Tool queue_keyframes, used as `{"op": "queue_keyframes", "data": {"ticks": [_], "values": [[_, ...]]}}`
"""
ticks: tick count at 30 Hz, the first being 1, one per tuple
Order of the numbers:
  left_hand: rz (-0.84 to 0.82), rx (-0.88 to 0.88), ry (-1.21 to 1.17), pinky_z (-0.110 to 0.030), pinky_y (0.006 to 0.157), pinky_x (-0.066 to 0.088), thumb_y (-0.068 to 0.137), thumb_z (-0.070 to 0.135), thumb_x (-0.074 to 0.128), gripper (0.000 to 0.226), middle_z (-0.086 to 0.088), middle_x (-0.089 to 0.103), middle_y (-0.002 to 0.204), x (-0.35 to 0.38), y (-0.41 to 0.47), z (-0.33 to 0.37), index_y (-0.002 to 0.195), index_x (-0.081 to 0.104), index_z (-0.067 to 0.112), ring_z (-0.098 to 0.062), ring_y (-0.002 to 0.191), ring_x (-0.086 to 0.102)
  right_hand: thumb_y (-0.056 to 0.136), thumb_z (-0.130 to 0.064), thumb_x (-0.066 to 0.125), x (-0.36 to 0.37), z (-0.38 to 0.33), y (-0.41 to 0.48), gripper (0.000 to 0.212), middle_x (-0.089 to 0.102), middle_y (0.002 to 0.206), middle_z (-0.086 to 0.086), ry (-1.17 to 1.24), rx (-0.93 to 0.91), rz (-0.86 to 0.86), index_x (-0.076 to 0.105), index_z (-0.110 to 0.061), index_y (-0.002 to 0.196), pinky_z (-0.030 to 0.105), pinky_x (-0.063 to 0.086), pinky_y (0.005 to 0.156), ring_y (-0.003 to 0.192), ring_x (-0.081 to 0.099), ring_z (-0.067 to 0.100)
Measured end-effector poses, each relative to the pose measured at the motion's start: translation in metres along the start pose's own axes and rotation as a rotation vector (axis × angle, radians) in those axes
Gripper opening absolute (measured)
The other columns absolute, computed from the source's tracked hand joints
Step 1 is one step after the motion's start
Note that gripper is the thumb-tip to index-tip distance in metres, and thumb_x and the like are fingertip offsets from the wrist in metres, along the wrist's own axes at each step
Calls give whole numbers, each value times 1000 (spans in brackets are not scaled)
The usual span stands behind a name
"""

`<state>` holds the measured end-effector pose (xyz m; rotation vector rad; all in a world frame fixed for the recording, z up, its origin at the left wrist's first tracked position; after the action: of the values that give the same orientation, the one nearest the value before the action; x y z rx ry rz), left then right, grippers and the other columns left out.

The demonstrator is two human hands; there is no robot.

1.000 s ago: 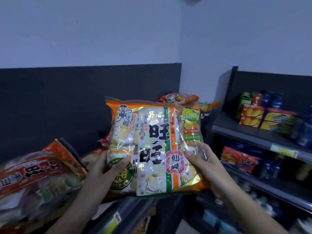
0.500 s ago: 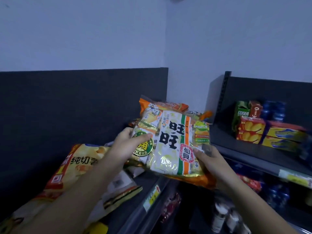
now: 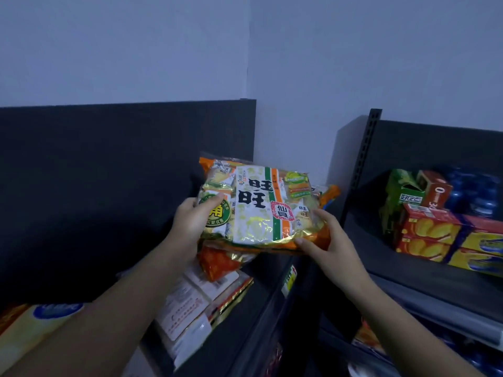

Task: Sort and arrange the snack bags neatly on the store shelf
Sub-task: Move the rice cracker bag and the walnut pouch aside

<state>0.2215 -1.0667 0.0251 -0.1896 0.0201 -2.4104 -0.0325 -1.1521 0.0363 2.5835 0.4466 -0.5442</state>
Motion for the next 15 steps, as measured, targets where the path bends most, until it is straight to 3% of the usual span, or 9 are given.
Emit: {"op": "queue_keyframes", "data": {"ticks": [2, 4, 6, 8, 10, 12, 15], "values": [[10, 51, 34, -39, 83, 53, 82, 33, 72, 40, -10, 66, 106, 9, 23, 7, 108, 52, 11, -22, 90, 66, 82, -25, 71, 0, 9, 25, 59, 54, 121, -12, 7, -20, 24, 45, -23, 134, 15, 39, 85, 111, 52, 7], [10, 115, 51, -35, 84, 51, 84, 30, 70, 54, -5, 60, 111, 23, 46, 20, 125, 40, 13, -18, 93, 61, 82, -22, 71, -4, 18, 54, 51, 57, 120, -9, 37, -37, 53, 50, -22, 129, 20, 42, 89, 110, 53, 8], [-27, 186, 135, -39, 98, 44, 83, 28, 72, 82, 0, 51, 118, 41, 71, 34, 144, 18, 19, -21, 108, 55, 83, -18, 70, -10, 25, 89, 41, 59, 109, -10, 73, -49, 73, 53, -21, 120, 16, 46, 81, 101, 56, 9], [-120, 286, 342, -33, 106, 33, 79, 28, 75, 100, 1, 34, 138, 70, 95, 46, 150, 4, 28, -18, 126, 39, 84, -14, 69, -17, 35, 126, 33, 59, 102, -7, 103, -37, 89, 55, -21, 113, 15, 50, 71, 92, 58, 11], [-207, 370, 525, -20, 102, 23, 76, 27, 77, 98, 1, 8, 152, 99, 117, 55, 150, 12, 31, -10, 134, 22, 83, -13, 69, -27, 48, 167, 29, 60, 102, 0, 79, -34, 125, 56, -21, 108, 29, 54, 78, 91, 58, 16], [-274, 388, 603, -17, 100, 19, 71, 32, 80, 97, 5, -8, 155, 124, 142, 59, 149, 21, 35, -10, 140, 12, 83, -16, 70, -38, 60, 209, 27, 61, 103, 4, 28, -40, 151, 57, -24, 105, 44, 51, 87, 96, 59, 21], [-359, 340, 664, -19, 102, 22, 56, 44, 86, 115, 11, -15, 156, 151, 181, 53, 149, 20, 38, -11, 143, 7, 84, -19, 68, -46, 79, 262, 25, 59, 101, 6, 3, -11, 146, 57, -21, 107, 44, 50, 88, 94, 58, 22]]}}
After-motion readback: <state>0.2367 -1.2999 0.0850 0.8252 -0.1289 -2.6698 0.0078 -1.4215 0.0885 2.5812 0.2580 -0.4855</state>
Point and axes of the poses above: each hand's wrist, its own y-axis towards the middle knuckle, its own x-axis out of the palm, z = x × y, the point moved 10 cm from there along y, towards the middle knuckle
